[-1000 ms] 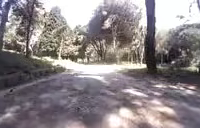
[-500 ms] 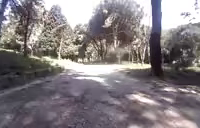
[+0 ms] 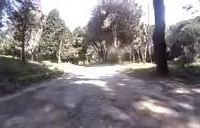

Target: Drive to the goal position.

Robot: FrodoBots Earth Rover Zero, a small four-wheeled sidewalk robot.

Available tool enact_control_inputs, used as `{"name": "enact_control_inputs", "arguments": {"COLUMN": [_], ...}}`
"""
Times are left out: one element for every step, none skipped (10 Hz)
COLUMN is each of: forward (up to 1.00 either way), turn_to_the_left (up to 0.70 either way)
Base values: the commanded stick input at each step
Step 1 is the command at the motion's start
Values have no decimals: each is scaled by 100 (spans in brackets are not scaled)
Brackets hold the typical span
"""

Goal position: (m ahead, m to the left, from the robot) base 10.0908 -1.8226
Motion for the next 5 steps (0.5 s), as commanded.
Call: {"name": "enact_control_inputs", "arguments": {"forward": [85, 85, 85, 85, 85], "turn_to_the_left": [0, 0, 0, 0, 0]}}
